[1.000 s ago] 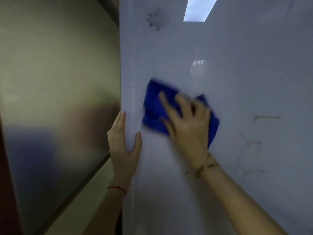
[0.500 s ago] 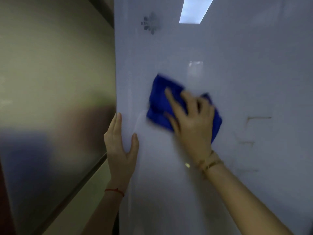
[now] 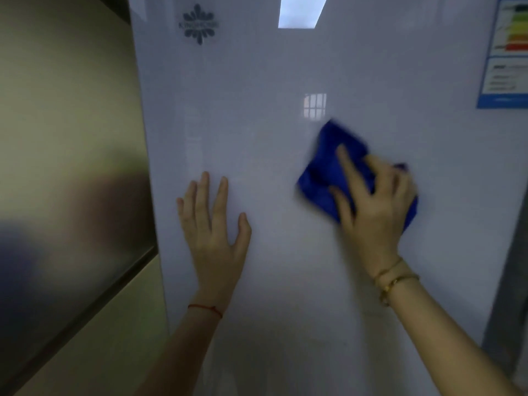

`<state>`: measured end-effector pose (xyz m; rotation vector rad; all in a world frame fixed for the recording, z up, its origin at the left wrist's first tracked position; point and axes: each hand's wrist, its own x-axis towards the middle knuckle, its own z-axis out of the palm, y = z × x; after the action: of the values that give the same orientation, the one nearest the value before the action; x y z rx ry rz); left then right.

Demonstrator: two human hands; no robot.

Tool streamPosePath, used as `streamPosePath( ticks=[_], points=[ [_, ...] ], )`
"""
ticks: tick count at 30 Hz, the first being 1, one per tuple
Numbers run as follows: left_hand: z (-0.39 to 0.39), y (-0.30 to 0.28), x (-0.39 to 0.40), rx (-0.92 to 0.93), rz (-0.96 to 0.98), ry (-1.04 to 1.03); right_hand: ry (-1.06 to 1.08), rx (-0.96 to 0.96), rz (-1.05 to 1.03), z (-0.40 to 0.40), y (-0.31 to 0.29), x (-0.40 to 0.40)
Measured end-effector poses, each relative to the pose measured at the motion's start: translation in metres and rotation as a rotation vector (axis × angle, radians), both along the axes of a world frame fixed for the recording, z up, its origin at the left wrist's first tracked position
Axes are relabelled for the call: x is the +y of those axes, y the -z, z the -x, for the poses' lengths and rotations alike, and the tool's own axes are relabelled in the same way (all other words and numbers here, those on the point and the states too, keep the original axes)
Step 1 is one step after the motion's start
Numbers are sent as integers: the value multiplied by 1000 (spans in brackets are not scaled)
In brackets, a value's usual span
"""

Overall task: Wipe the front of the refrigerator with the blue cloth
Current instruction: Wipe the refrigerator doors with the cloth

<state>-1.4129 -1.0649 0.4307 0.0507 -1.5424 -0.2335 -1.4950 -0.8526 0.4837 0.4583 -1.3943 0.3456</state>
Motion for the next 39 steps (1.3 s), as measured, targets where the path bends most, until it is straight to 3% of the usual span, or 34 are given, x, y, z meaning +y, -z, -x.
streamPosePath(
  ticks=[2, 4, 8, 10, 16, 18, 23, 25, 27, 31, 33, 39],
  points=[
    [5, 0, 6, 20, -24, -18, 25, 19, -159, 0, 46, 10],
    [7, 0, 9, 47, -21, -47, 32, 11, -206, 5, 55, 34],
    [9, 1, 10, 71, -19, -61, -11, -34, 118, 16, -20, 57],
    [10, 2, 10, 74, -29, -66, -16, -40, 158, 14, -36, 45],
    [10, 3, 10, 70, -30, -75, -4, 33, -320, 7, 94, 29],
    [9, 4, 10, 64, -30, -76, -14, 53, -374, 12, 98, 46],
    [10, 3, 10, 65, -36, -71, -75, 13, -3, 18, 10, 56],
    [9, 4, 10, 62, -37, -73, -60, 8, 90, 14, 4, 40],
    [8, 4, 10, 57, -37, -79, -51, 36, -32, 8, 36, 24],
    [8, 12, 13, 36, -60, -68, -1, 18, -464, 2, 166, 28],
    [7, 25, 16, 6, -62, -73, 4, 32, -507, 7, 179, 47],
    [4, 63, 15, -86, -69, -110, -70, -39, -11, 7, 79, 41]
  ],
)
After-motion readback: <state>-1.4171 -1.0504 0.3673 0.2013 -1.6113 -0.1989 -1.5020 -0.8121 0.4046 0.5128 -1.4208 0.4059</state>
